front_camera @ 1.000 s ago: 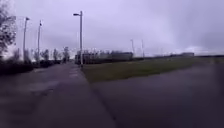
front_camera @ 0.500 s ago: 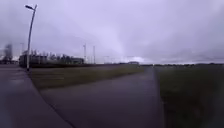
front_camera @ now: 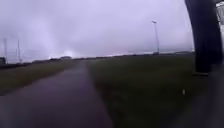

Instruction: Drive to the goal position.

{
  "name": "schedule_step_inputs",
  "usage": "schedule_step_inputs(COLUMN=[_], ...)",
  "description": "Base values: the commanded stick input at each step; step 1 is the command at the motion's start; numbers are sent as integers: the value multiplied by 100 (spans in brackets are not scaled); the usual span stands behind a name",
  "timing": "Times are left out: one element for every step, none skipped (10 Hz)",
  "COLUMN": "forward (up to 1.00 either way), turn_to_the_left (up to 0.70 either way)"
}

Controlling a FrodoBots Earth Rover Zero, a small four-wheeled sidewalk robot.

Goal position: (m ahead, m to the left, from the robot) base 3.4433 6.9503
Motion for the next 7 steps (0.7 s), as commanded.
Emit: schedule_step_inputs(forward=[5, 5, 5, 5, 5, 5, 5], turn_to_the_left=[63, 68, 70, 70, 70, 70, 70])
